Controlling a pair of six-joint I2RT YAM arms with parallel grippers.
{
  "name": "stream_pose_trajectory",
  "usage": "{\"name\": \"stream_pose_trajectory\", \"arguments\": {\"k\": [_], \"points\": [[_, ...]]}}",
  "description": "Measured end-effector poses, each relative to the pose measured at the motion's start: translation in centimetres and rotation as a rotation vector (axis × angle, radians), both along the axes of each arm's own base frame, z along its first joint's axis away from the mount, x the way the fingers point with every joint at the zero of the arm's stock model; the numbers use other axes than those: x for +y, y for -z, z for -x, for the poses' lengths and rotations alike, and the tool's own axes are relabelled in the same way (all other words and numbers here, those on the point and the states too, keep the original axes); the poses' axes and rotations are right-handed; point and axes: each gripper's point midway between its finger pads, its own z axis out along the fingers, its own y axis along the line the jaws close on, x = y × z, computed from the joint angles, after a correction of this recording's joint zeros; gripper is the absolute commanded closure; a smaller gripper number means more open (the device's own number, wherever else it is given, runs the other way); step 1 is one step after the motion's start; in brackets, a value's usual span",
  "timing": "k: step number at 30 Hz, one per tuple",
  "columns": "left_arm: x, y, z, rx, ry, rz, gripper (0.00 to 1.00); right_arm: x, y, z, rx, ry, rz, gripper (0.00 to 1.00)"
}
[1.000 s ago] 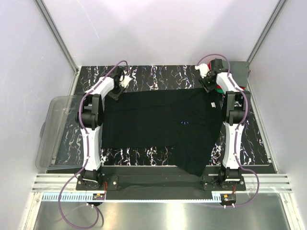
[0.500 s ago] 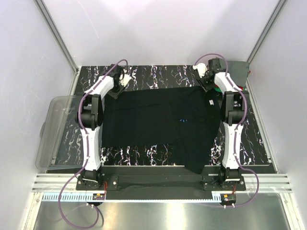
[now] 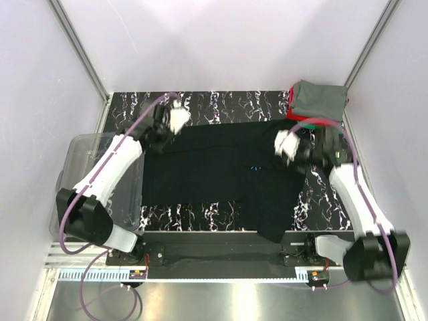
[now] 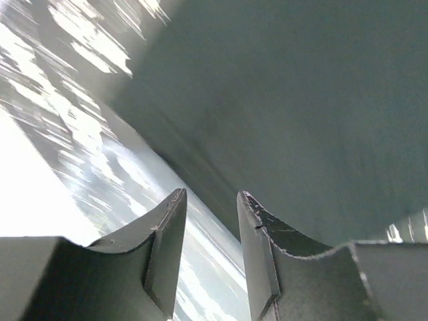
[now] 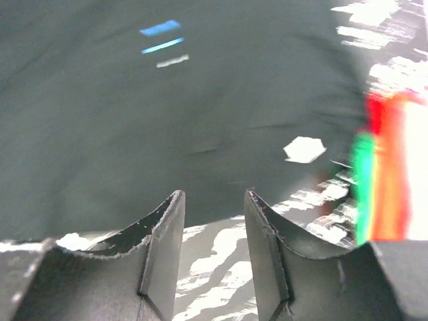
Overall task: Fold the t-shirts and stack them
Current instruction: Fold the tshirt
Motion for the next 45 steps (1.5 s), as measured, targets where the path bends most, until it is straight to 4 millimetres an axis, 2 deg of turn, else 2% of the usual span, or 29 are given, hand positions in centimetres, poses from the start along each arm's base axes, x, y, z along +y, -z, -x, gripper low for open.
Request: {"name": "stream_pose_trajectory", "arguments": {"k": [2,5,6,8,11,14,17,23,28,35,41,45], "points": [[0.9,4.3,3.0,0.128,0.005,-0.029,0.6,0.7,3.0,4.8,0.022,-0.133,0.048,0.52],[2.3,10.1,7.8,0.326,0.017,-0.077,0.6,0.4,7.8,10.7,0.088,-0.278,0.125,0.52],[2.6,11.2,9.0,0.371,0.021,-0.089,0.6,0.3,8.7,12.1,0.085,-0.328,0.15,0.51],[3.0,12.3,10.3,0.415,0.028,-0.104,0.59,0.3,9.9,14.5,0.066,-0.408,0.181,0.5],[3.2,12.4,10.7,0.418,0.034,-0.109,0.59,0.8,10.1,16.7,-0.012,-0.525,0.206,0.48],[3.1,12.1,10.4,0.395,0.035,-0.102,0.59,2.0,9.4,17.8,-0.103,-0.623,0.19,0.46],[3.0,12.0,10.2,0.387,0.035,-0.1,0.59,3.0,9.2,18.8,-0.124,-0.695,0.157,0.45],[3.5,12.0,10.0,0.376,0.066,-0.136,0.59,3.8,10.0,22.1,0.029,-0.783,0.07,0.43],[4.1,12.1,9.5,0.367,0.124,-0.191,0.59,3.8,10.3,22.4,0.1,-0.802,0.052,0.41],[4.6,13.6,8.6,0.421,0.13,-0.233,0.6,3.4,11.5,22.9,0.211,-0.808,0.037,0.44],[4.1,13.1,7.0,0.402,0.126,-0.228,0.6,2.6,13.0,23.4,0.297,-0.808,0.059,0.48],[4.1,13.1,6.7,0.395,0.123,-0.226,0.61,2.3,13.7,23.5,0.347,-0.81,0.064,0.49]]}}
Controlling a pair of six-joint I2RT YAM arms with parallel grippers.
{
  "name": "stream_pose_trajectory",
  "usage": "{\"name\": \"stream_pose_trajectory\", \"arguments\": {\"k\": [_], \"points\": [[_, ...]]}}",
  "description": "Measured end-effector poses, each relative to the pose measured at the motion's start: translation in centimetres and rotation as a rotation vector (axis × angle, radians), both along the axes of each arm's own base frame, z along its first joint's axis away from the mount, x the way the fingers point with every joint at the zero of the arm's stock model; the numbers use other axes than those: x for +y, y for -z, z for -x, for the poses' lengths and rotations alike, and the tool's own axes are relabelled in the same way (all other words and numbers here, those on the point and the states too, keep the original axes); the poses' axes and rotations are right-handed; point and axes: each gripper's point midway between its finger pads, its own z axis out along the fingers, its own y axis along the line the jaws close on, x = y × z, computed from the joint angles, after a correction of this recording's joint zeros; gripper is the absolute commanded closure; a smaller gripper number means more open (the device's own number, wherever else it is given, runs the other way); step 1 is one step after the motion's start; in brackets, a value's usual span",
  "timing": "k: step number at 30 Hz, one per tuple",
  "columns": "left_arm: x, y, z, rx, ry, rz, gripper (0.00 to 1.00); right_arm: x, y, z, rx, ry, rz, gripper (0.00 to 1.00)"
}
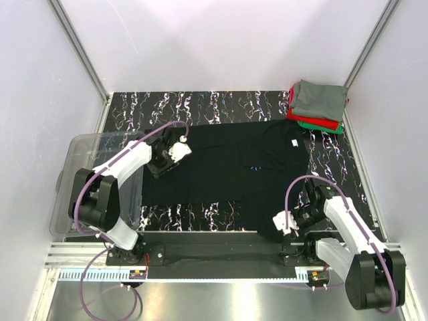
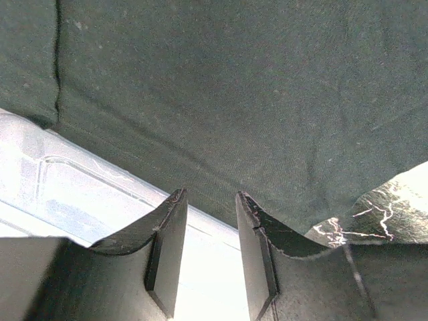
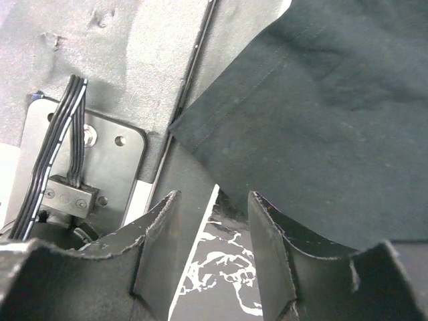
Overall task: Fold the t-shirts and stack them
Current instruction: Fold the tshirt
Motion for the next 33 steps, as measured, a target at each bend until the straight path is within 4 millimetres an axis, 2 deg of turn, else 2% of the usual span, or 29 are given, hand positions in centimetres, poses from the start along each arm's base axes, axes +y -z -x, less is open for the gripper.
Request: {"name": "stream_pose_trajectory", "arguments": {"k": [5,11,19,33], "points": [[0.3,0.1,-0.1,0.001,0.0,-0.01,0.6,-0.1,0.5,-0.3,0.006,-0.025,0.02,0.5],[0.3,0.0,-0.2,-0.003,-0.004,-0.012,0.6,0.7,0.5,-1.7,-0.029,-0.071,0.021,0.53],[0.0,-1.0,-1.2,-0.035,-0.008,0.0,0.61,1.4,1.2,-3.0,-0.071,-0.113,0.064,0.55],[0.2,-1.4,-1.5,-0.047,-0.013,-0.009,0.61,1.1,1.7,-2.4,-0.063,-0.153,0.095,0.56]]}}
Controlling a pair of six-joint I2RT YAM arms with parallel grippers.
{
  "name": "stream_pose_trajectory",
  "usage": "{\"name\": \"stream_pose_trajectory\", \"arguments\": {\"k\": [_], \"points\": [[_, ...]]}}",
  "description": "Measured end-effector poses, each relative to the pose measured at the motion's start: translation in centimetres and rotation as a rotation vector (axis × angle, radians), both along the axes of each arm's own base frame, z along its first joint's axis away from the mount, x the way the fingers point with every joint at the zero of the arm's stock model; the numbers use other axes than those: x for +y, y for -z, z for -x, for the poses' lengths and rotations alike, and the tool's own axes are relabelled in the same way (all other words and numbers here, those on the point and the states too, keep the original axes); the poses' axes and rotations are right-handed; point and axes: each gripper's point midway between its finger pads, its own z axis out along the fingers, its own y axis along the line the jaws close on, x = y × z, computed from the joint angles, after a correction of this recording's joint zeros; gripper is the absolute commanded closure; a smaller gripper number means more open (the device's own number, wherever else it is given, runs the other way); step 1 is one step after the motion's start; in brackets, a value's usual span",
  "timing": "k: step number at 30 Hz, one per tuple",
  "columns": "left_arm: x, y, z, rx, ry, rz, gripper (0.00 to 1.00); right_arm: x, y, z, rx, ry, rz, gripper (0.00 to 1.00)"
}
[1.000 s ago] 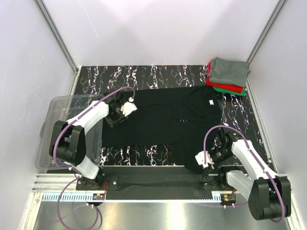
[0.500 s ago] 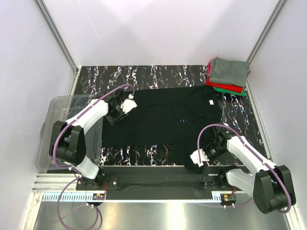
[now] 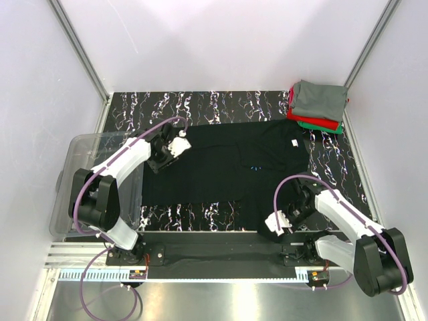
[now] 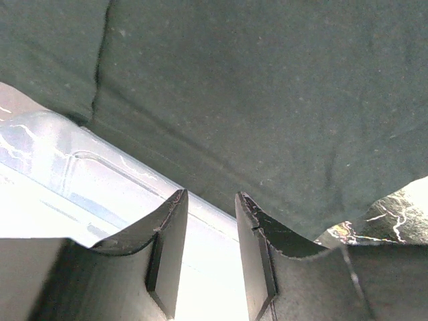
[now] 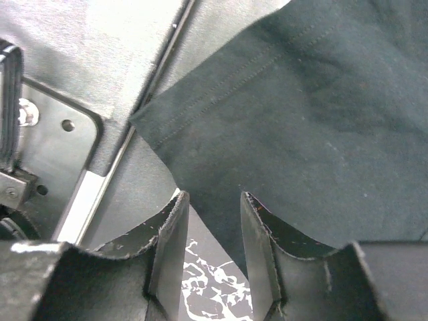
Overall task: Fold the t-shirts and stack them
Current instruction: Fold the tshirt
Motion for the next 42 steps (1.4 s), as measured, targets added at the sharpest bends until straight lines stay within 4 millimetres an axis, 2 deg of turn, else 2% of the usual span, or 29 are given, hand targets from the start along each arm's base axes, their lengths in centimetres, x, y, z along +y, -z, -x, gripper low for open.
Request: {"name": "stream_pose_trajectory", "arguments": {"k": [12,19,20,22,23,29,31,34,36,42], "points": [[0.1,-1.0,-1.2,-0.032,-0.003,-0.016,0.6,-0.4,0.9,0.3,0.068,-0.071,0.07,0.61],[0.4,-1.3,-1.5,-0.043,-0.003,-0.031,0.6,0.0,0.9,-0.2,0.048,-0.101,0.086,0.76],[0.4,-1.2,-1.5,-0.043,-0.003,-0.034,0.6,0.1,0.9,-0.3,0.049,-0.1,0.089,0.84],[0.5,-1.2,-1.6,-0.042,-0.003,-0.037,0.6,0.2,0.9,-0.5,0.048,-0.094,0.092,0.89],[0.5,-1.3,-1.7,-0.044,-0.002,-0.038,0.6,0.3,0.9,-0.6,0.051,-0.09,0.095,0.96],[0.7,-1.4,-1.8,-0.041,0.058,-0.058,0.61,0.1,0.1,-1.0,0.029,-0.001,0.107,1.0],[0.9,-1.4,-1.1,-0.034,0.108,-0.068,0.61,0.2,-1.2,-1.6,-0.027,0.045,0.088,1.0],[1.6,-0.9,1.2,0.02,0.191,-0.093,0.6,0.4,-3.3,-2.3,-0.093,0.115,0.057,1.0],[2.1,-0.4,2.5,0.069,0.239,-0.112,0.6,0.4,-4.0,-2.6,-0.111,0.157,0.051,1.0],[2.9,0.7,4.7,0.172,0.331,-0.147,0.59,-0.4,-4.1,-2.3,-0.078,0.272,0.092,1.0]]}}
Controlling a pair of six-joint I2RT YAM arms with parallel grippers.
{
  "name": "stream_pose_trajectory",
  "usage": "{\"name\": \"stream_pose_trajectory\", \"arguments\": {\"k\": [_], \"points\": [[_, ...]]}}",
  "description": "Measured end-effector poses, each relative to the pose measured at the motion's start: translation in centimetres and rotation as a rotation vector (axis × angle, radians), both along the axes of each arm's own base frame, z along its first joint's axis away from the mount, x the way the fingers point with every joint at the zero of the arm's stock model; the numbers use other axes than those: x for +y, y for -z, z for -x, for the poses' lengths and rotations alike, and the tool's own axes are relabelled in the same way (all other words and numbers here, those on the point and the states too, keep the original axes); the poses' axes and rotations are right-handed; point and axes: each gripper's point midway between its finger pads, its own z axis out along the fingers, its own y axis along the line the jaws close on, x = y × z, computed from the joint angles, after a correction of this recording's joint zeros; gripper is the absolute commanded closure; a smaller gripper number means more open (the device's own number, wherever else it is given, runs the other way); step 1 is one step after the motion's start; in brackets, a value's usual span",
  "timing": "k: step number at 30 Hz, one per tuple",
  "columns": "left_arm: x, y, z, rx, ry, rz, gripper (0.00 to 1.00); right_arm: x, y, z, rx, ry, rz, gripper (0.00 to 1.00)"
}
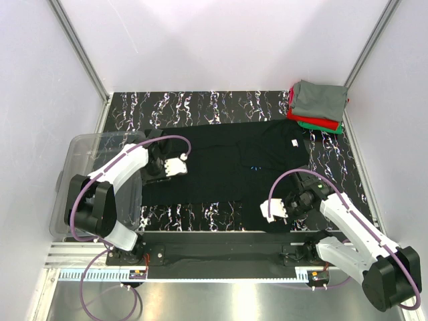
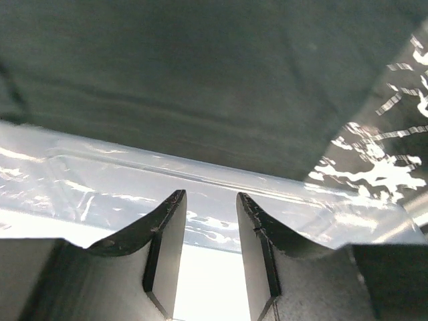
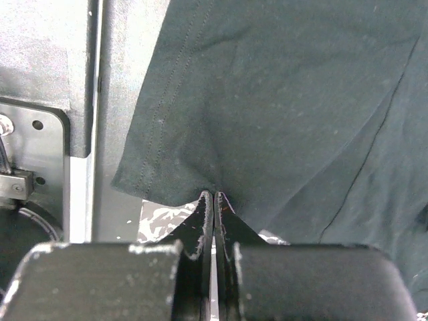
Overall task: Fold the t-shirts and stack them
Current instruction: Fold the tshirt
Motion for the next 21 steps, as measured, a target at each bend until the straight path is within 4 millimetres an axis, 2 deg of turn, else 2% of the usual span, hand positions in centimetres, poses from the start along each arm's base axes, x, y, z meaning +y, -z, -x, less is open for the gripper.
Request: {"name": "stream_pose_trajectory", "arguments": {"k": [10,14,21], "points": [[0.4,2.8,3.1,0.194,0.105,-0.073,0.55,-1.3,-0.3,-0.2,-0.022,0.108,0.047,1.0],[0.4,3.3,3.6,0.232,0.134,-0.097,0.54,-1.6,-0.3,-0.4,-0.021,0.149,0.057,1.0],[0.4,4.1,5.3,0.287,0.182,-0.125,0.51,-3.3,0.1,-2.0,0.068,0.365,0.065,1.0]]}}
